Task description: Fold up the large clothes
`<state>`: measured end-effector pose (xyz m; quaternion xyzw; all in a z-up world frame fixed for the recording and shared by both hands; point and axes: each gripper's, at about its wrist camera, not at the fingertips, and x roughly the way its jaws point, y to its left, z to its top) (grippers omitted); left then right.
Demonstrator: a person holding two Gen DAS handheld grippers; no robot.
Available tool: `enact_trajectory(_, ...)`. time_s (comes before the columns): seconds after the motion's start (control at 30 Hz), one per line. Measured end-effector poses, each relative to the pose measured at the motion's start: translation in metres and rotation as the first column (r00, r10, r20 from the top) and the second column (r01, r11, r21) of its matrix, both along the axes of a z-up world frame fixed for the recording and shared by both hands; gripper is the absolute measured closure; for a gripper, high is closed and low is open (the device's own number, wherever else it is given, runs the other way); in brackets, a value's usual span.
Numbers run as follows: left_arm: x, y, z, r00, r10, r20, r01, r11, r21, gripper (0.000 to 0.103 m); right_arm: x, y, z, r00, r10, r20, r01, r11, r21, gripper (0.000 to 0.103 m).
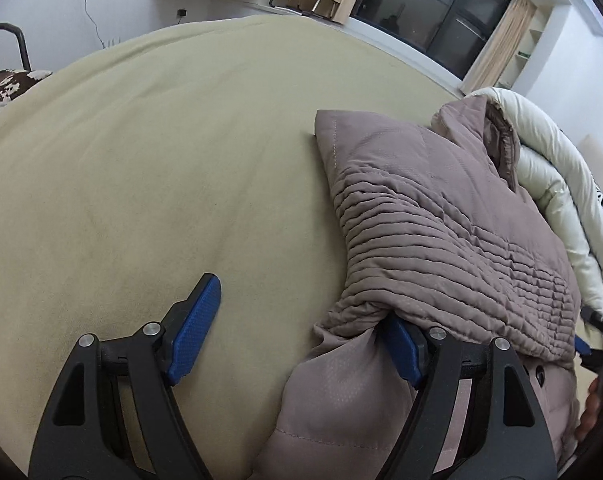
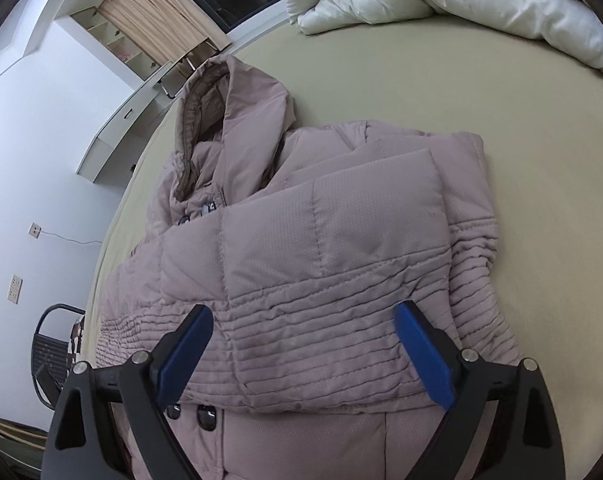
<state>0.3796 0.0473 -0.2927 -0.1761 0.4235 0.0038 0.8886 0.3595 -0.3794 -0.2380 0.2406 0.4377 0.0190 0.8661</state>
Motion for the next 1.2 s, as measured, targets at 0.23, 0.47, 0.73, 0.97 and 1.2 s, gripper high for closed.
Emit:
enact_trajectory(0.23, -0.038, -0.018, 0.039, 0.997, -0.073, -0.005, 0.074, 0.995, 0.072, 0.029, -0.012, 0.017, 0.037, 0.998, 0.055, 0.038, -0.05, 0.991, -0.127, 0.02)
enact_trajectory(0.47, -0.022, -0.059, 0.093, 0.977, -0.14, 0.16, 0.111, 0.978, 0.176, 0.029, 0.001, 0.019, 0.022, 0.999, 0.054, 0.007, -0.051, 0.98, -0.191, 0.02)
enact_trajectory(0.73, 0.069, -0.069, 0.016, 0.978, -0.189, -0.09, 0.2, 0.97, 0.139, 0.022, 0.01, 0.031, 0.008, 0.991, 0.118, -0.058, -0.13, 0.951, -0.282, 0.015)
enact_trajectory(0.97, 0.1, -0.096, 0.092, 0.966, -0.254, 0.057, 0.239, 0.953, 0.188, 0.024, 0.062, -0.031, 0.068, 0.994, 0.036, 0.108, -0.031, 0.998, -0.046, 0.008)
enact_trajectory(1.2, 0.251, -0.218, 0.127, 0.927, -0.374, 0.039, 0.352, 0.9, 0.259, 0.024, 0.155, -0.068, 0.078, 0.99, -0.048, 0.135, 0.034, 0.994, 0.107, 0.004)
